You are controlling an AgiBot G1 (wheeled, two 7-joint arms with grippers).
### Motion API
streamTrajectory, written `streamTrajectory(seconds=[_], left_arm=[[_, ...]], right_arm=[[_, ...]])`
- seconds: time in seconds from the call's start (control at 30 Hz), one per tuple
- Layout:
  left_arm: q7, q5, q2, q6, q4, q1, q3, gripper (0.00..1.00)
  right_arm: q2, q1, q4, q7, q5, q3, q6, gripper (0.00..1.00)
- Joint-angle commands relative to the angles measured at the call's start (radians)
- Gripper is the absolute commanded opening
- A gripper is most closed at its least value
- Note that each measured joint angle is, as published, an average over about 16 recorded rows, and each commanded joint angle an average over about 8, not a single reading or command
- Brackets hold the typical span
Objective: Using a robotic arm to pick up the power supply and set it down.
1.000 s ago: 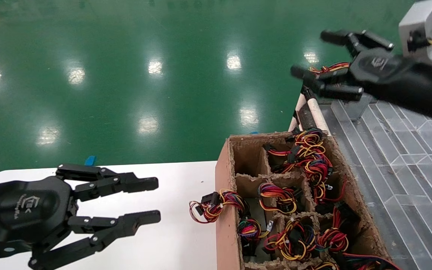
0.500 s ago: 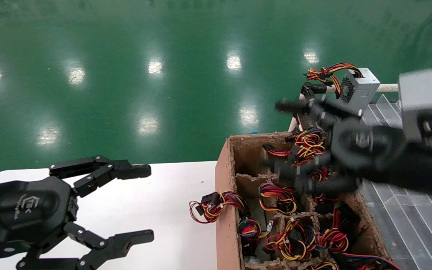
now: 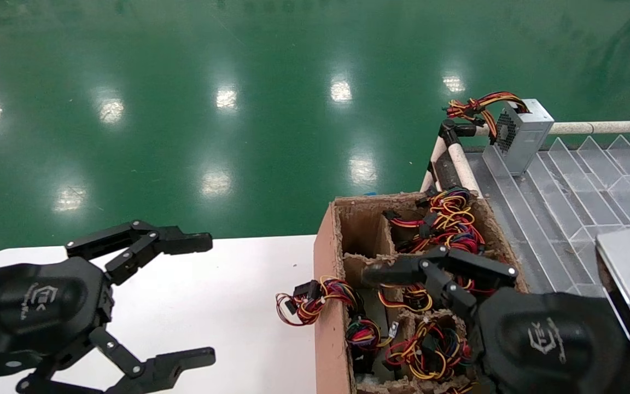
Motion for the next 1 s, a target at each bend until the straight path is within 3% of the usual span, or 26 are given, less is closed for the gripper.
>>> streamTrajectory(seconds=[0.03,1.0], left_arm=[[0.0,0.0,0.0,0.0,0.0,0.0,0.0,1.0],[0.0,0.0,0.0,0.0,0.0,0.0,0.0,1.0]], right_arm=[[0.002,-0.006,0.008,0.002,0.005,0.002,-0.005,1.0],[-0.006,0.019,-0.025,-0.009,-0.013,-0.004,0.016,1.0]])
